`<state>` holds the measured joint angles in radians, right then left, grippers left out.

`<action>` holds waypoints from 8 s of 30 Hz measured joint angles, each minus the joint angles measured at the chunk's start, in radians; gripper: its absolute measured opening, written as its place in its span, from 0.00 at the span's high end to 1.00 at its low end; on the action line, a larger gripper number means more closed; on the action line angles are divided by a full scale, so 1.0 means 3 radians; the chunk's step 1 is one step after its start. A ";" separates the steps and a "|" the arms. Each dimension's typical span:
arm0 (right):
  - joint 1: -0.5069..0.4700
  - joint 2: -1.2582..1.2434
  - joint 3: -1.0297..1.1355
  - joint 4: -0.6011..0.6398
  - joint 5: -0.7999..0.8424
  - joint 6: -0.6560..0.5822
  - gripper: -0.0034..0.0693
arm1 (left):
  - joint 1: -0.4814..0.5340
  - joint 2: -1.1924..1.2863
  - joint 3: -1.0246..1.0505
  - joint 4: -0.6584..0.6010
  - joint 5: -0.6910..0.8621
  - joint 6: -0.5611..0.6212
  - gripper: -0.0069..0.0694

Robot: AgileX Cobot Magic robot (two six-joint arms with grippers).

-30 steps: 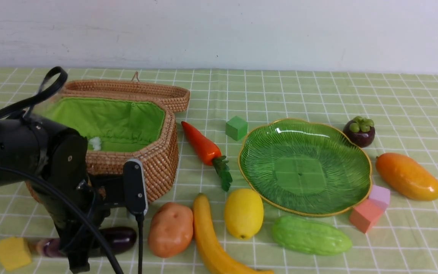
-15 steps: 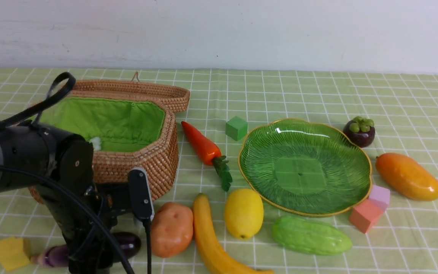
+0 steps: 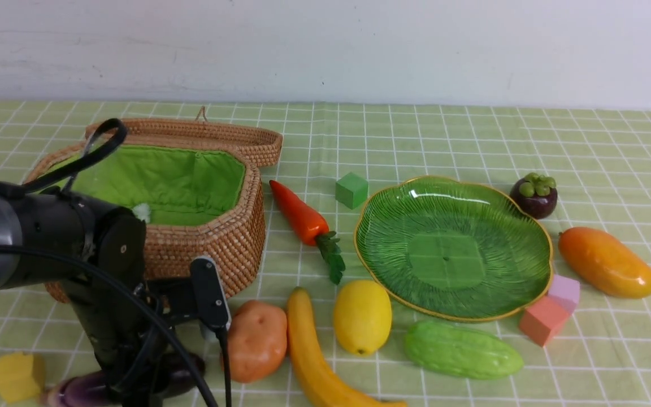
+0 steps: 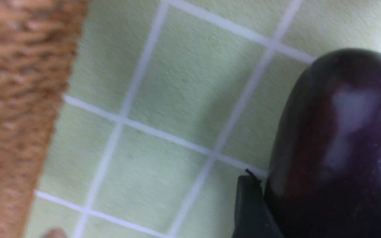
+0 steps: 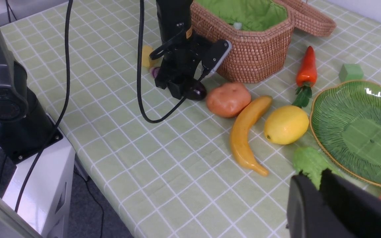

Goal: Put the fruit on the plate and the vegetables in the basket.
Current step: Use the left arm to grab an eggplant and put it into the left basket, then grab a potato with your left arm and place it in the basket on the left

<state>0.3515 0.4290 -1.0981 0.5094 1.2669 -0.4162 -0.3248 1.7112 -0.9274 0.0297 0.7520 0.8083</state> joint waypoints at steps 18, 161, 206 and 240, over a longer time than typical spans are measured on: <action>0.0003 0.0000 0.0000 -0.0004 -0.0619 0.0000 0.83 | 0.0004 -0.1774 -0.0126 0.0251 -0.0304 -0.0109 0.40; 0.0003 0.0000 0.0000 -0.0085 -0.0589 0.0077 0.74 | -0.1097 -0.0042 -0.0442 0.0886 -0.0167 -0.4432 0.23; 0.0003 0.0000 0.0000 -0.0159 -0.0593 0.0079 0.70 | -0.1097 -0.0727 -0.0442 0.0017 0.0451 -0.3376 0.23; 0.0003 0.0305 0.0000 -0.0008 -0.1346 0.0083 0.69 | -0.0234 -0.0710 -0.0902 0.2377 -0.0689 -0.4410 0.24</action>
<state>0.3523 0.5206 -1.0981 0.5071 0.8632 -0.3913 -0.3950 1.4982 -1.1981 0.7429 0.5454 -0.5147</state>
